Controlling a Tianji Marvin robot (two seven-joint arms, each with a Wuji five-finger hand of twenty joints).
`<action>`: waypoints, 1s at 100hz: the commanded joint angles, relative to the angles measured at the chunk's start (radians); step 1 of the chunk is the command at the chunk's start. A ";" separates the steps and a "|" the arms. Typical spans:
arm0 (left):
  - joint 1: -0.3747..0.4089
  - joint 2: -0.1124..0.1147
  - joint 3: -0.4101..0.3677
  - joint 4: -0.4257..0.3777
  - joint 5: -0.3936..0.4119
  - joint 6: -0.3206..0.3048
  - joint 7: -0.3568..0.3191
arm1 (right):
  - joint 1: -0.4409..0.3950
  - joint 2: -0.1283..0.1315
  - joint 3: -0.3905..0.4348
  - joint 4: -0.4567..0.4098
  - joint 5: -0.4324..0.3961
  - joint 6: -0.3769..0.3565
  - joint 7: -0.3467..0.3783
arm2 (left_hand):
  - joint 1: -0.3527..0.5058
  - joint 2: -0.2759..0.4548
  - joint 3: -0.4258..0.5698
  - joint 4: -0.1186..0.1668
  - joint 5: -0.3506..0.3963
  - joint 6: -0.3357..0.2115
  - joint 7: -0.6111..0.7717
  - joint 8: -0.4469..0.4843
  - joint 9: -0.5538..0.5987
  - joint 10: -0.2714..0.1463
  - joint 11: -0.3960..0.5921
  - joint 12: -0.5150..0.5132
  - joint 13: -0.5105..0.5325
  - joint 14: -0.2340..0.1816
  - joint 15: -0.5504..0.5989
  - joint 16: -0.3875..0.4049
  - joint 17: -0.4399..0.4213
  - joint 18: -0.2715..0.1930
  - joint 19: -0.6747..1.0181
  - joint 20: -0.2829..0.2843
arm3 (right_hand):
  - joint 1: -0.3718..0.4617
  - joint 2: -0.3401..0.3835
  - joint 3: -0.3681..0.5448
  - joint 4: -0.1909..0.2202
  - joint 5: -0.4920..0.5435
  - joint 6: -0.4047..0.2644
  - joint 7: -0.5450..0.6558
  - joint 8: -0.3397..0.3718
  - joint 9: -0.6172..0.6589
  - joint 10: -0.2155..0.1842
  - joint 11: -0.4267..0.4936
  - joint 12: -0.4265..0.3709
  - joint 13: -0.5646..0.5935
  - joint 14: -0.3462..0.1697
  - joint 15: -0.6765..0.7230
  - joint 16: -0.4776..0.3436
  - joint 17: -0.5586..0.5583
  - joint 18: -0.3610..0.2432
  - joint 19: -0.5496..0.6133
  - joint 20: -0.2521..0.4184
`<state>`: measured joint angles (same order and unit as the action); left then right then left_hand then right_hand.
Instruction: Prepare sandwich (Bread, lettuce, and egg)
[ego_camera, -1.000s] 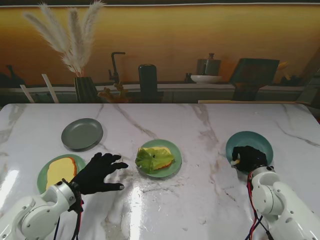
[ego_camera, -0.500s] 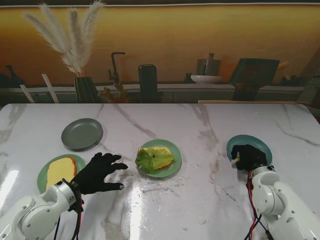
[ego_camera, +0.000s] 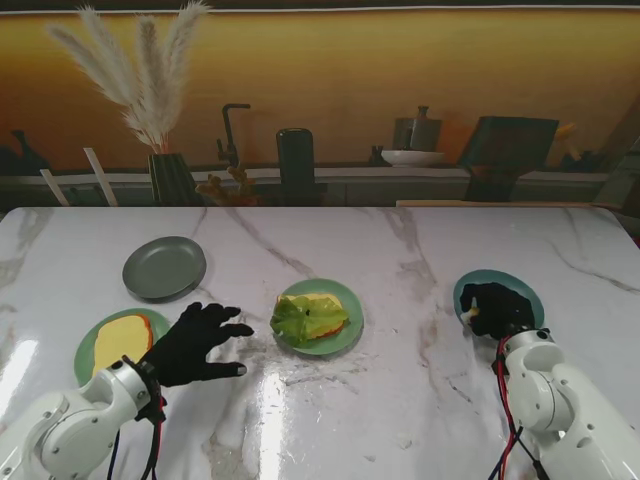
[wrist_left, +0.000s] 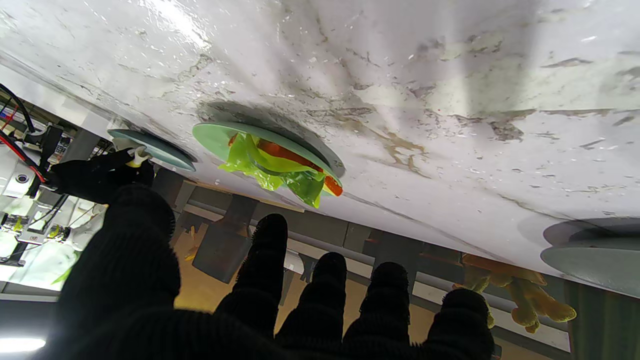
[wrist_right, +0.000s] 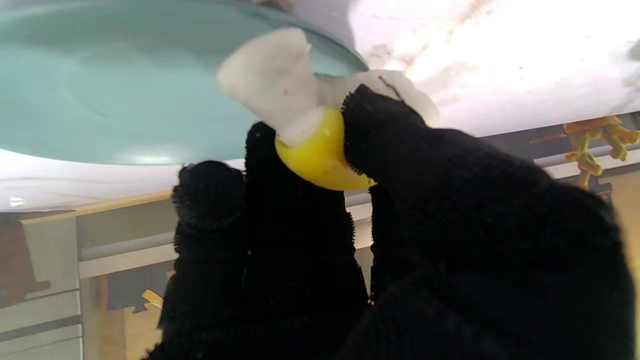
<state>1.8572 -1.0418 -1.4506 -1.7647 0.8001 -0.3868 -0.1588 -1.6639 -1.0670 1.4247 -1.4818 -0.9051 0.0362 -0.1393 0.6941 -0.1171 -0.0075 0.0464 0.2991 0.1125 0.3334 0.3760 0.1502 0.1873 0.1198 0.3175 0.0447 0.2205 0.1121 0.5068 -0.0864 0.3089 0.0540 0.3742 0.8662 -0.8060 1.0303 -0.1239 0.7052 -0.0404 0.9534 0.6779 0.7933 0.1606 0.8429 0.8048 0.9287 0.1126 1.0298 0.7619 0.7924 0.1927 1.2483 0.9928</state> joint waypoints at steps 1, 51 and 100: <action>0.006 -0.004 -0.008 -0.008 -0.002 0.011 0.004 | -0.006 -0.021 -0.001 -0.041 -0.002 -0.022 -0.006 | 0.016 0.012 0.002 -0.001 0.002 0.000 0.010 0.008 -0.001 0.003 0.007 0.009 -0.012 -0.024 0.010 0.011 -0.004 0.008 0.004 0.006 | 0.070 -0.011 0.081 0.054 0.034 -0.024 0.015 0.008 -0.023 -0.024 0.054 0.016 0.031 -0.055 0.039 0.025 0.011 -0.032 0.020 0.024; 0.034 -0.011 -0.079 -0.031 0.024 0.026 0.033 | 0.082 -0.030 -0.161 -0.111 0.092 -0.113 0.022 | 0.012 0.010 0.002 -0.002 0.000 -0.006 0.007 0.007 0.005 0.003 0.020 0.004 -0.008 -0.022 0.022 0.009 -0.005 0.010 0.008 0.014 | 0.062 -0.015 0.088 0.058 0.036 -0.034 0.020 0.005 -0.020 -0.037 0.058 0.008 0.026 -0.060 0.034 0.024 -0.001 -0.034 0.008 0.030; 0.050 -0.018 -0.131 -0.029 0.066 0.034 0.083 | 0.253 -0.043 -0.365 -0.024 0.185 -0.143 0.048 | 0.012 0.009 0.002 -0.002 0.000 -0.007 0.003 0.006 0.008 0.002 0.027 0.001 -0.007 -0.022 0.025 0.005 -0.005 0.010 0.006 0.015 | 0.059 -0.009 0.085 0.059 0.031 -0.051 0.030 0.009 -0.027 -0.056 0.060 0.000 0.011 -0.062 0.018 0.021 -0.025 -0.033 -0.013 0.030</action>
<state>1.9024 -1.0568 -1.5751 -1.7937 0.8646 -0.3643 -0.0817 -1.4389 -1.0798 1.0804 -1.5179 -0.7201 -0.0917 -0.0974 0.6941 -0.1171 -0.0075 0.0463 0.2952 0.1125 0.3335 0.3761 0.1524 0.1873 0.1415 0.3175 0.0453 0.2204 0.1251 0.5072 -0.0864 0.3089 0.0632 0.3766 0.8662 -0.8062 1.0309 -0.1238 0.7162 -0.0624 0.9533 0.6779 0.7926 0.1487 0.8543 0.8028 0.9286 0.1126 1.0298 0.7619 0.7730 0.1920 1.2370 1.0033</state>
